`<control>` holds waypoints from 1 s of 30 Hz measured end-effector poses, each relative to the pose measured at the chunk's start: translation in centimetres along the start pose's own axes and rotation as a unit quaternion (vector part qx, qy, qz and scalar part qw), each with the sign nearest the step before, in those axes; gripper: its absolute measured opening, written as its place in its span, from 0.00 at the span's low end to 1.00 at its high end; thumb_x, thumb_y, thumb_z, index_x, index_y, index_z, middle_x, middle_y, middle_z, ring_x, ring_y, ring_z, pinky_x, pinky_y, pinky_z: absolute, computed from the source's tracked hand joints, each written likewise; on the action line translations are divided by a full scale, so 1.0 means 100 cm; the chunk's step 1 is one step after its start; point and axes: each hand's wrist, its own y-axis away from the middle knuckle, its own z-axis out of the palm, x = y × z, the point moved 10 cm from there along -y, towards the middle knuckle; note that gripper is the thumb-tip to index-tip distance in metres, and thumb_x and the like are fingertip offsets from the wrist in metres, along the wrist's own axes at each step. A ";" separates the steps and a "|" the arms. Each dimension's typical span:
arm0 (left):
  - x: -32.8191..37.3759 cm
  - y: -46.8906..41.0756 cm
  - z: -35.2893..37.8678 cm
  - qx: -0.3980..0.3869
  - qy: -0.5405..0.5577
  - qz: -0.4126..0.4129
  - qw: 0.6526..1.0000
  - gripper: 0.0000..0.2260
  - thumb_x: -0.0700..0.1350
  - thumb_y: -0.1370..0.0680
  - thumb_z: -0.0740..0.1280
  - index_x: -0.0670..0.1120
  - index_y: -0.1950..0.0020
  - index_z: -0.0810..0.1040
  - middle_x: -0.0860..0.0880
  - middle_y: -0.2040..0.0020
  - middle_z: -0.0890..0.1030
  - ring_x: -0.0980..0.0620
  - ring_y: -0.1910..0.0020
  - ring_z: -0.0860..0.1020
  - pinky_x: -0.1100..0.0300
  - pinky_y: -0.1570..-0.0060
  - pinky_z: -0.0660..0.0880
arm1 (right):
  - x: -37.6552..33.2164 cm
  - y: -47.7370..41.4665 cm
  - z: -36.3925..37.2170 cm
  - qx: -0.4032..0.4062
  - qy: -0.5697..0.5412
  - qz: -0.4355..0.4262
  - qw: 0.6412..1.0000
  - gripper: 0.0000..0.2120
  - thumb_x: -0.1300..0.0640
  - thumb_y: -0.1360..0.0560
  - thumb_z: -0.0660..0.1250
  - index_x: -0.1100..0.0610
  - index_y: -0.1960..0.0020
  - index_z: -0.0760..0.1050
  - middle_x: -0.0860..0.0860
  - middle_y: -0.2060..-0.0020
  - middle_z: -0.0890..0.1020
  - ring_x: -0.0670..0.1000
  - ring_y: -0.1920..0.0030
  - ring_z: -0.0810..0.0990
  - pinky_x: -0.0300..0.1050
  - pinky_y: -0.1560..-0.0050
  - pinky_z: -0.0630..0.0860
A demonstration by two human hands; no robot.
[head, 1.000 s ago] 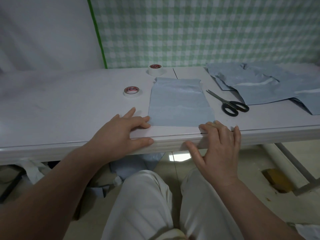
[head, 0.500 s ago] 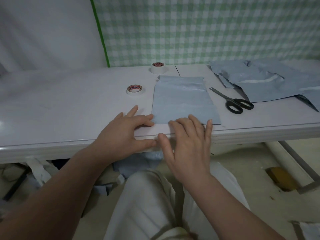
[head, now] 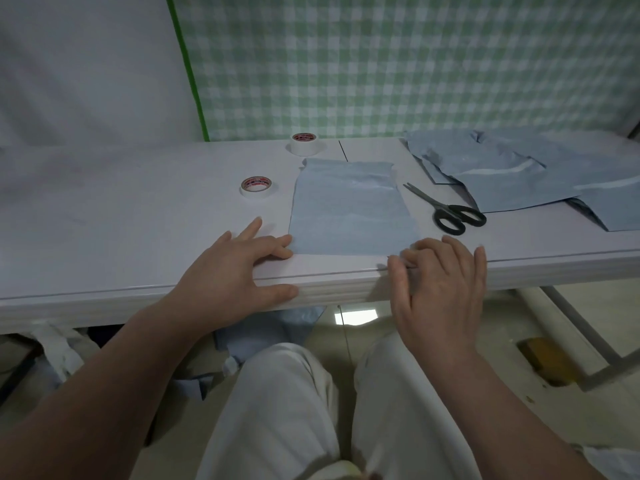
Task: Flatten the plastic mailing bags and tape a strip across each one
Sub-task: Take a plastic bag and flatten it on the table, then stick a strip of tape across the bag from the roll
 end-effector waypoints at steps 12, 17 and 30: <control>0.003 -0.004 -0.009 0.019 0.000 0.001 1.000 0.16 0.56 0.29 0.71 0.55 0.42 0.77 0.63 0.33 0.71 0.62 0.30 0.64 0.61 0.30 0.58 | 0.023 -0.004 -0.010 0.046 -0.065 0.079 0.994 0.21 0.48 0.22 0.54 0.58 0.61 0.80 0.51 0.56 0.82 0.55 0.50 0.78 0.59 0.32 0.63; -0.006 -0.024 -0.023 0.033 0.008 -0.028 0.999 0.13 0.56 0.24 0.63 0.49 0.56 0.81 0.54 0.48 0.83 0.55 0.46 0.79 0.55 0.44 0.73 | 0.034 -0.012 -0.006 0.039 -0.107 0.128 0.985 0.22 0.47 0.22 0.52 0.57 0.66 0.75 0.49 0.67 0.77 0.54 0.60 0.74 0.61 0.43 0.70; -0.048 -0.120 -0.050 0.134 -0.115 -0.156 0.972 0.09 0.41 0.22 0.61 0.39 0.48 0.79 0.41 0.49 0.77 0.43 0.50 0.76 0.57 0.54 0.68 | -0.014 -0.101 0.007 -0.050 -0.218 0.040 0.974 0.08 0.54 0.23 0.63 0.54 0.53 0.80 0.44 0.57 0.80 0.49 0.50 0.76 0.38 0.53 0.65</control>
